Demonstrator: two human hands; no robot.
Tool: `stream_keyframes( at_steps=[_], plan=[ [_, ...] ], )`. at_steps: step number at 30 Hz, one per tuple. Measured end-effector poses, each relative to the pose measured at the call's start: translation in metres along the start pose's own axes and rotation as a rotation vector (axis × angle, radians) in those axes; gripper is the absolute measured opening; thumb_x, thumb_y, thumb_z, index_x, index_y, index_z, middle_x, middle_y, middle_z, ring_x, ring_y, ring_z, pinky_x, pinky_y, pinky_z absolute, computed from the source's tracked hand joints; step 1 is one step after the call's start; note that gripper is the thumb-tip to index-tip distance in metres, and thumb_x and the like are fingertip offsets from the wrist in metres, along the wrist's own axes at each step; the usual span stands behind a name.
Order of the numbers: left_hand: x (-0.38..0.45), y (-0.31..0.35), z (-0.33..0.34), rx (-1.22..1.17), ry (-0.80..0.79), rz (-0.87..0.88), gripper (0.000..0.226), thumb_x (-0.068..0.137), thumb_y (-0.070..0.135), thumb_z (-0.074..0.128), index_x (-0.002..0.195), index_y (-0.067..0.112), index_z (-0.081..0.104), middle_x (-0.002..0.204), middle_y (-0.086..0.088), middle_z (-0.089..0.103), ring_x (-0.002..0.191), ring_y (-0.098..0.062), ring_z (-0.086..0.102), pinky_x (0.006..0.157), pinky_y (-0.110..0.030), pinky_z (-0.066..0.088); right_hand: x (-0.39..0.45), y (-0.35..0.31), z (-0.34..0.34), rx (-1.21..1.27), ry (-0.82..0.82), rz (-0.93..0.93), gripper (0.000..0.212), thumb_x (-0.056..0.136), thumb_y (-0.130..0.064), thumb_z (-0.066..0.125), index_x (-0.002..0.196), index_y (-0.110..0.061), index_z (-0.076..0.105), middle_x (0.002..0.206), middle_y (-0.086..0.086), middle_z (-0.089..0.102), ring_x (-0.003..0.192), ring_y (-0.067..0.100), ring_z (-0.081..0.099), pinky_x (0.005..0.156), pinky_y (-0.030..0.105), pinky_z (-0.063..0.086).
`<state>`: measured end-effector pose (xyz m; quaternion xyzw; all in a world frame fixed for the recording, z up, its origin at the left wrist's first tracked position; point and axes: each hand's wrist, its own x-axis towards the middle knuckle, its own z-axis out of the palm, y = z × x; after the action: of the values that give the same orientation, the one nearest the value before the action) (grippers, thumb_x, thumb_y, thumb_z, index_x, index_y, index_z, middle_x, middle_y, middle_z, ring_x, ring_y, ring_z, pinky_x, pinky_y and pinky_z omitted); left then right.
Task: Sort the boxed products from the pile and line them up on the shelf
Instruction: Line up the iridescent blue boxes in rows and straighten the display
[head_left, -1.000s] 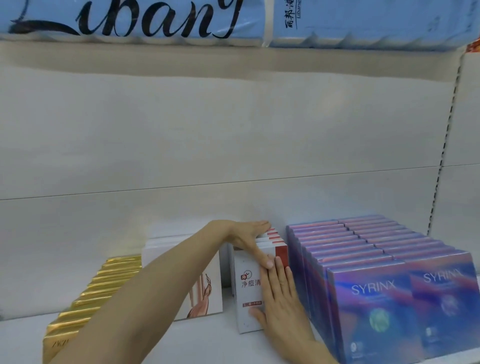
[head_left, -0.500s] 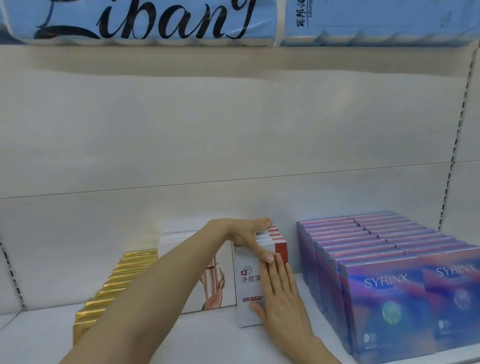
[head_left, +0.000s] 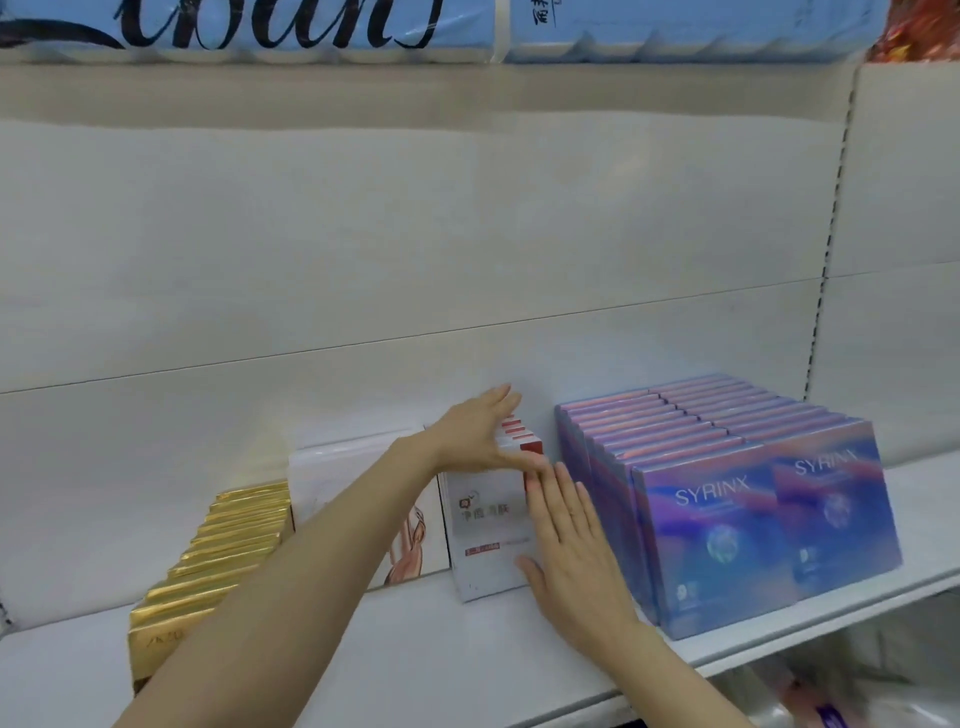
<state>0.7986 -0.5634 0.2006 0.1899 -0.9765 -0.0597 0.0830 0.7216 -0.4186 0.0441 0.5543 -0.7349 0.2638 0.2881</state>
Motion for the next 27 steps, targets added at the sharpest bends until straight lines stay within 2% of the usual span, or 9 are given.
stream_keyframes(
  at_steps=[2, 5, 8, 11, 15, 19, 22, 24, 27],
  plan=[
    [-0.013, 0.019, 0.008, -0.15, 0.123, 0.004, 0.1, 0.082, 0.071, 0.047, 0.158, 0.02, 0.006, 0.165, 0.002, -0.003, 0.151, -0.012, -0.001, 0.123, -0.035, 0.005, -0.013, 0.008, -0.02, 0.017, 0.063, 0.033, 0.088, 0.088, -0.034, 0.059, 0.155, -0.006, 0.011, 0.164, 0.009, 0.005, 0.151, 0.024, 0.005, 0.118, 0.039, 0.011],
    [-0.031, 0.057, 0.031, -0.279, 0.303, -0.023, 0.094, 0.084, 0.07, 0.032, 0.157, 0.022, -0.002, 0.163, 0.006, -0.014, 0.149, -0.006, -0.013, 0.123, -0.034, 0.001, -0.034, 0.034, -0.049, 0.05, 0.195, -0.03, 0.072, 0.094, -0.032, 0.045, 0.153, -0.004, 0.018, 0.162, 0.011, 0.014, 0.149, 0.028, 0.013, 0.119, 0.043, 0.016],
    [-0.041, 0.109, 0.067, -0.119, 0.546, -0.065, 0.091, 0.09, 0.07, 0.025, 0.156, 0.018, -0.01, 0.161, 0.004, -0.024, 0.147, -0.008, -0.023, 0.121, -0.029, -0.008, -0.048, 0.077, -0.077, 0.057, 0.302, -0.066, 0.07, 0.095, -0.03, 0.043, 0.154, -0.004, 0.014, 0.161, 0.015, 0.018, 0.149, 0.031, 0.016, 0.121, 0.044, 0.014],
    [-0.026, 0.165, 0.103, 0.136, 0.722, -0.042, 0.077, 0.1, 0.056, 0.025, 0.157, 0.009, 0.002, 0.164, -0.007, -0.01, 0.151, -0.02, -0.01, 0.122, -0.033, -0.005, -0.046, 0.135, -0.095, 0.006, 0.284, -0.065, 0.067, 0.097, -0.032, 0.041, 0.152, -0.001, 0.019, 0.16, 0.017, 0.017, 0.149, 0.031, 0.016, 0.121, 0.045, 0.013],
    [0.02, 0.201, 0.146, 0.29, 0.722, -0.034, 0.065, 0.1, 0.037, 0.036, 0.155, 0.008, 0.019, 0.164, -0.01, 0.008, 0.151, -0.026, 0.008, 0.122, -0.043, 0.009, -0.036, 0.199, -0.075, -0.022, 0.159, -0.08, 0.064, 0.098, -0.033, 0.036, 0.151, -0.001, 0.024, 0.161, 0.016, 0.015, 0.149, 0.029, 0.014, 0.118, 0.047, 0.017],
    [0.036, 0.204, 0.175, 0.391, 0.635, -0.169, 0.062, 0.101, 0.04, 0.029, 0.154, 0.009, 0.026, 0.163, -0.01, 0.013, 0.151, -0.025, 0.012, 0.12, -0.048, 0.015, -0.033, 0.221, -0.056, -0.089, 0.091, -0.148, 0.066, 0.098, -0.038, 0.033, 0.153, -0.005, 0.02, 0.162, 0.013, 0.01, 0.15, 0.027, 0.011, 0.12, 0.043, 0.01],
    [0.038, 0.203, 0.176, 0.417, 0.594, -0.226, 0.061, 0.102, 0.042, 0.025, 0.155, 0.01, 0.023, 0.164, -0.008, 0.013, 0.151, -0.024, 0.012, 0.118, -0.05, 0.02, -0.031, 0.217, -0.058, -0.018, 0.043, -0.127, 0.064, 0.1, -0.038, 0.03, 0.153, -0.004, 0.021, 0.162, 0.013, 0.011, 0.15, 0.027, 0.011, 0.12, 0.044, 0.011],
    [0.037, 0.206, 0.175, 0.416, 0.609, -0.259, 0.062, 0.102, 0.044, 0.025, 0.155, 0.012, 0.023, 0.164, -0.008, 0.012, 0.151, -0.025, 0.013, 0.116, -0.052, 0.023, -0.033, 0.22, -0.067, 0.124, 0.064, -0.152, 0.063, 0.1, -0.036, 0.031, 0.153, -0.004, 0.02, 0.163, 0.013, 0.009, 0.15, 0.027, 0.011, 0.121, 0.042, 0.009],
    [0.032, 0.221, 0.182, 0.411, 0.694, -0.255, 0.068, 0.098, 0.054, 0.032, 0.155, 0.018, 0.024, 0.164, -0.01, 0.012, 0.15, -0.033, 0.013, 0.117, -0.058, 0.018, -0.029, 0.26, -0.094, 0.362, 0.246, -0.073, 0.063, 0.1, -0.031, 0.034, 0.153, -0.003, 0.018, 0.162, 0.014, 0.012, 0.15, 0.027, 0.007, 0.122, 0.039, 0.004]
  ],
)
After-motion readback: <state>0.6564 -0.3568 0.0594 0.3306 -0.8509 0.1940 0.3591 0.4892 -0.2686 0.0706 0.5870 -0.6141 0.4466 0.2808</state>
